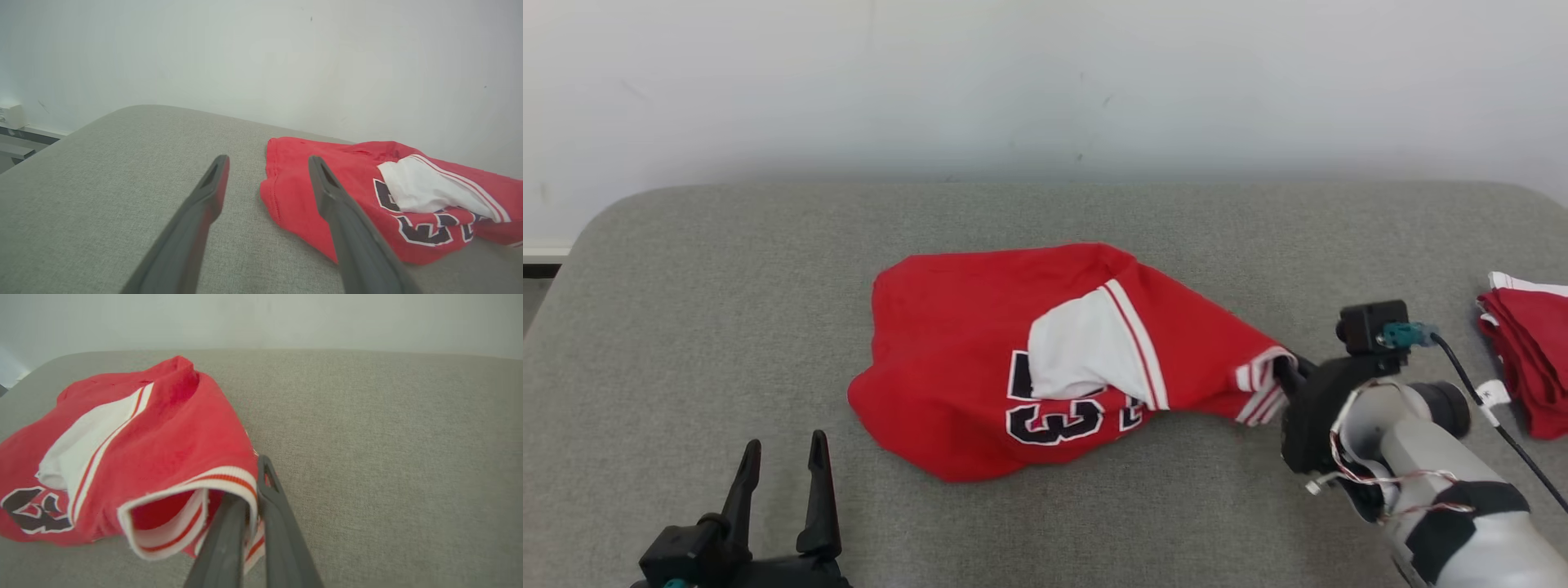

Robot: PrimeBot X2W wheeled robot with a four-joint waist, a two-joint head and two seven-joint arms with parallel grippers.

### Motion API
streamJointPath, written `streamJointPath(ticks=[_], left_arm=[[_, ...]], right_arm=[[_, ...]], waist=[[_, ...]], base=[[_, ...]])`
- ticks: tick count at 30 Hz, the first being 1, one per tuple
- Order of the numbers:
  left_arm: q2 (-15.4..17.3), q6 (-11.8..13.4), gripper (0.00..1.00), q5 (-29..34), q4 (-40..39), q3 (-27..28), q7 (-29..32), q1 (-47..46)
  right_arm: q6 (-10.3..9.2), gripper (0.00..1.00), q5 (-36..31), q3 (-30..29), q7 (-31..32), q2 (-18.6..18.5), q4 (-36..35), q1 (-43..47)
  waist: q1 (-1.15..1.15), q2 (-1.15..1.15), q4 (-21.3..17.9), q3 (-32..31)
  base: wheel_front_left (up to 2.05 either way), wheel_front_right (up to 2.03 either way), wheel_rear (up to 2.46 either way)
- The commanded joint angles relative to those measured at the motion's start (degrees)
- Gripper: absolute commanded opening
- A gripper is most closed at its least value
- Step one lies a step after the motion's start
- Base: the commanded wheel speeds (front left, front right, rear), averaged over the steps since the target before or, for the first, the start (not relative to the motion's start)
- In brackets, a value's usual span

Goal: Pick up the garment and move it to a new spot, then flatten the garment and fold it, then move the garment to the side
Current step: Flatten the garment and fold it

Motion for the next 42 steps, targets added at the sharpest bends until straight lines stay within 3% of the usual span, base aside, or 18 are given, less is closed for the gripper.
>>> streamJointPath(ticks=[1, 2, 12, 18, 24, 28, 32, 38, 42], left_arm=[[0.01, -0.24, 1.00, 0.04, 0.35, 0.23, -0.02, -0.60], [0.00, -0.24, 1.00, 0.06, 0.42, 0.25, -0.02, -0.70], [0.02, -0.07, 1.00, -0.28, 0.81, -0.43, -0.02, -0.39], [-0.01, -0.01, 1.00, -0.35, 0.25, -0.31, -0.02, 1.01], [0.02, -0.28, 1.00, -0.01, 0.43, -0.45, -0.03, 1.59], [0.04, -0.23, 1.00, -0.02, 0.38, -0.70, -0.03, 1.61], [-0.01, -0.25, 1.00, -0.20, 0.13, -1.07, -0.02, 1.02], [0.02, -0.52, 1.00, -0.57, 0.38, -2.03, -0.03, -0.47], [0.01, -0.65, 1.00, -0.39, 0.59, -2.43, -0.03, -1.05]], right_arm=[[-0.16, 0.36, -1.42, 0.29, 1.20, -1.93, 1.20, 1.51], [-0.16, 1.00, -2.25, 0.63, 1.60, -2.64, 1.54, 1.72], [-0.16, 1.00, -3.89, -1.01, 8.61, -8.24, -1.65, 4.91], [-0.16, 1.00, -5.44, -7.82, 9.75, -12.00, -10.16, 7.84], [-0.16, 1.00, -10.89, -14.18, 14.82, -11.15, -20.05, 11.13], [-0.15, 1.00, -16.30, -18.08, 17.06, -6.08, -30.67, 14.94], [-0.16, 1.00, -20.98, -17.31, 17.69, -0.64, -36.60, 17.42], [-0.16, 1.00, -26.60, -13.99, 13.71, 5.69, -31.22, 17.79], [-0.15, 1.00, -29.49, -11.12, 11.68, 6.57, -24.39, 15.91]], waist=[[0.00, 0.00, -0.54, 0.01], [0.00, 0.00, -0.67, -0.03], [0.00, 0.00, -0.54, -1.23], [0.00, 0.00, -0.04, -1.64], [0.00, 0.00, 0.61, -2.44], [0.00, 0.00, 1.14, -2.59], [0.00, 0.00, 1.66, -1.94], [0.00, 0.00, 2.96, -0.24], [0.00, 0.00, 3.81, 0.55]], base=[[0.00, 0.00, 0.00], [0.00, 0.00, 0.00], [0.00, 0.00, 0.00], [0.00, 0.00, 0.00], [0.00, 0.00, 0.00], [0.00, 0.00, 0.00], [0.00, 0.00, 0.00], [0.00, 0.00, 0.00], [0.00, 0.00, 0.00]])
